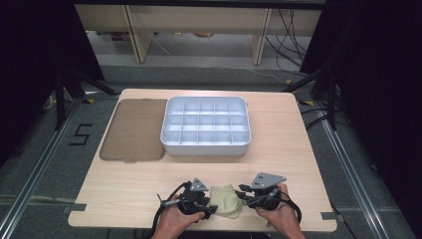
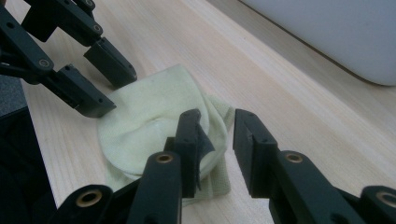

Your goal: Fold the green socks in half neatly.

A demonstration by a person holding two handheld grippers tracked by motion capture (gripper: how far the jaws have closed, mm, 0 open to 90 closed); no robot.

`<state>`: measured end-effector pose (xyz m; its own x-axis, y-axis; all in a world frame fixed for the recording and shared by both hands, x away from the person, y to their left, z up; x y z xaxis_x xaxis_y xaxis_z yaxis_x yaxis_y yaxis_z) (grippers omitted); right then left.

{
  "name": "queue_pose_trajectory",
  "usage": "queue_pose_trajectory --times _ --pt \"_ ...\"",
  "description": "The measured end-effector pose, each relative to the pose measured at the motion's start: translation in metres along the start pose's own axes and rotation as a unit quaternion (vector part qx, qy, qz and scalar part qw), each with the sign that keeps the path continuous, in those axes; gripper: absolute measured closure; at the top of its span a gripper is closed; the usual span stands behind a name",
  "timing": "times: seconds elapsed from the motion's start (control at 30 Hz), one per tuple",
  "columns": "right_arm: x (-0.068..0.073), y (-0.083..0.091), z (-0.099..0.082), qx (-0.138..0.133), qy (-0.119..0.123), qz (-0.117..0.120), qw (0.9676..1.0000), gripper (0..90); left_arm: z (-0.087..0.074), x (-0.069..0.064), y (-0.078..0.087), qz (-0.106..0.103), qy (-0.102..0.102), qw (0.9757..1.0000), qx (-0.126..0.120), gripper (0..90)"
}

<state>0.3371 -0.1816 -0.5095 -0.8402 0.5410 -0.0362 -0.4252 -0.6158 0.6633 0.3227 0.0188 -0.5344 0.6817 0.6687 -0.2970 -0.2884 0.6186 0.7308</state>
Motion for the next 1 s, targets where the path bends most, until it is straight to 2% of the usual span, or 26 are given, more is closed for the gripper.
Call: queue_pose_trajectory --times 0.03,0.07,0.17,0.27,0.3,0.33,0.43,0.5,0.6,0.63,0.67,0.7,0.77,0.83,0.87,0.97,1.0 --pt "0.000 0.000 0.000 0.000 0.000 0.000 1.0000 71.4 0.001 -0.001 -0.002 0.000 0.005 1.0000 -0.008 60.0" --pt "0.000 0.001 0.000 0.003 -0.005 -0.004 1.0000 71.3 0.000 -0.002 -0.001 -0.002 0.002 1.0000 0.000 61.7" --pt "0.000 0.001 0.000 -0.001 0.001 -0.006 1.0000 71.4 0.001 -0.001 -0.002 0.004 -0.003 1.0000 -0.005 66.6" --pt "0.002 0.001 0.001 -0.003 -0.004 0.002 1.0000 71.4 0.001 0.001 -0.001 -0.003 -0.009 0.9999 -0.011 72.5" --pt "0.002 0.001 0.001 -0.004 -0.001 0.006 1.0000 71.5 0.002 0.000 -0.001 -0.003 0.001 0.9998 -0.021 72.5" --pt "0.002 0.001 0.002 -0.007 0.002 0.010 0.9999 71.6 0.003 0.002 0.002 0.000 -0.012 0.9997 -0.022 77.5" --pt "0.003 0.002 0.002 -0.007 -0.003 0.016 0.9998 72.1 0.005 0.002 0.003 0.002 -0.015 0.9995 -0.027 80.4" --pt "0.003 0.002 0.002 -0.014 0.002 0.009 0.9999 73.1 0.006 0.003 0.004 0.008 -0.026 0.9992 -0.029 83.2" --pt "0.010 0.001 0.005 -0.018 -0.005 0.033 0.9993 74.9 0.005 0.003 0.001 0.012 -0.038 0.9989 -0.026 87.1" --pt "0.011 0.000 0.006 -0.022 0.004 0.031 0.9993 75.0 0.005 0.002 0.000 0.011 -0.027 0.9992 -0.026 87.3" --pt "0.011 0.000 0.006 -0.022 0.004 0.031 0.9993 75.0 0.005 0.002 0.000 0.011 -0.027 0.9992 -0.026 87.5" --pt "0.013 -0.001 0.006 -0.018 0.003 0.034 0.9993 75.0 0.005 0.004 0.001 0.016 -0.041 0.9988 -0.021 87.6" --pt "0.014 -0.001 0.006 -0.017 0.005 0.036 0.9992 75.0 0.005 0.003 0.001 0.013 -0.029 0.9993 -0.022 86.7" --pt "0.013 -0.002 0.006 -0.018 0.008 0.038 0.9991 75.0 0.005 0.004 0.003 0.017 -0.022 0.9993 -0.025 75.8" --pt "0.013 0.000 0.006 -0.014 0.001 0.038 0.9992 75.0 0.005 0.005 0.003 0.021 -0.020 0.9993 -0.023 72.1" --pt "0.011 0.000 0.005 -0.015 0.005 0.034 0.9993 75.0 0.005 0.006 0.003 0.025 -0.022 0.9993 -0.020 67.1" --pt "0.011 0.000 0.005 -0.016 0.006 0.034 0.9993 75.0 0.005 0.005 0.002 0.022 -0.015 0.9994 -0.024 66.3"
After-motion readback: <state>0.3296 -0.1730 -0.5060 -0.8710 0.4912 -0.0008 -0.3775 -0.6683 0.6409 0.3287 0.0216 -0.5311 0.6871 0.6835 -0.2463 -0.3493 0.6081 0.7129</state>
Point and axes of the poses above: each handheld gripper's, and its own axes: y roughly backward along the jaws, z roughly out of its top, x roughly to its left, the point moved 4 cm from there along -y, roughly forward along the jaws, and after that the axes turned 4 degrees about y, right-handed, at the moved point
